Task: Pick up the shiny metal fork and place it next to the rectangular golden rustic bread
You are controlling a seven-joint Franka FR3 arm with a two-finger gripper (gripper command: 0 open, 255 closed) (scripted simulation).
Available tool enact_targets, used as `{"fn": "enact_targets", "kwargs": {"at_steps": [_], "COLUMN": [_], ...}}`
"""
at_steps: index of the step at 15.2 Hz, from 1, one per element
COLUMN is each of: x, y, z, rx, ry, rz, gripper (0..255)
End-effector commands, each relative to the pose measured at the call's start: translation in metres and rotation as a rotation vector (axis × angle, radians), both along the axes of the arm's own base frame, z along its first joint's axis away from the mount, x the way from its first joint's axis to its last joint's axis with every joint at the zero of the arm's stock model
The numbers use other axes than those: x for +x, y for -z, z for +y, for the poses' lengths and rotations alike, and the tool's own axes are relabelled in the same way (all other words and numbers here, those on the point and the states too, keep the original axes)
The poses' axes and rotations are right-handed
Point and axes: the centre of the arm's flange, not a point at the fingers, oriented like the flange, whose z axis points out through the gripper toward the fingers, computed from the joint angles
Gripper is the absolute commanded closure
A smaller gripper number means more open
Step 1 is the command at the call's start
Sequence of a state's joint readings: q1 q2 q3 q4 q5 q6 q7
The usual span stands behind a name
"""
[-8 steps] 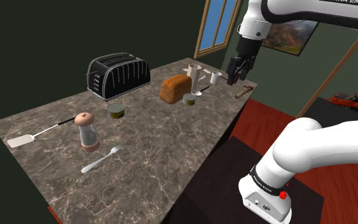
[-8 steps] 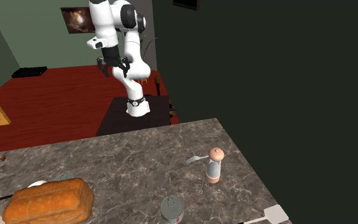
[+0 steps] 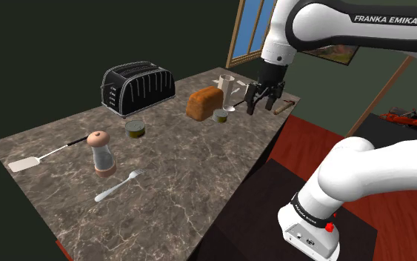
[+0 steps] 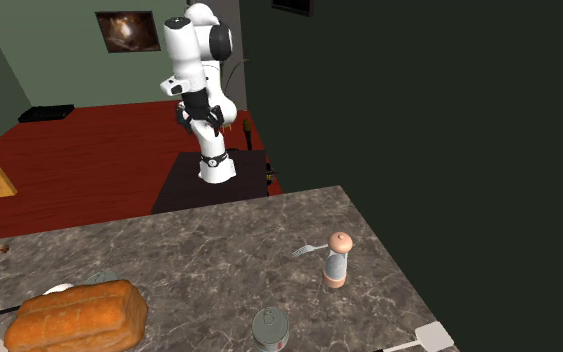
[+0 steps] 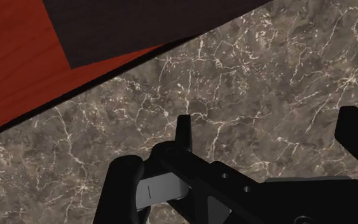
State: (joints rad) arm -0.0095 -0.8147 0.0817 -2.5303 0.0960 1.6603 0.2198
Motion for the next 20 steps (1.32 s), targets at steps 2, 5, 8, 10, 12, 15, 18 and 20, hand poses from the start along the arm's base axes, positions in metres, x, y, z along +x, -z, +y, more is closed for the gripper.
{"fn": "enact_targets", "kwargs": {"at_steps": [2, 5, 8, 10, 12, 15, 18, 20], "x": [0.006, 0.015, 0.025, 0.033, 0.042, 0.057, 0.073, 0.085], "y": [0.023, 0.046, 0.069, 0.085, 0.100, 0.122, 0.144, 0.158], "z": [0.029, 0.057, 0.085, 0.103, 0.121, 0.148, 0.173, 0.190], "rx": [0.015, 0.030, 0.044, 0.054, 0.063, 0.078, 0.092, 0.102], "ry": [0.075, 0.145, 0.216, 0.263, 0.310, 0.380, 0.451, 0.498], "rz": [0.004, 0.009, 0.014, 0.017, 0.020, 0.025, 0.030, 0.033], "gripper": [0, 0, 0, 0, 0, 0, 0, 0]}}
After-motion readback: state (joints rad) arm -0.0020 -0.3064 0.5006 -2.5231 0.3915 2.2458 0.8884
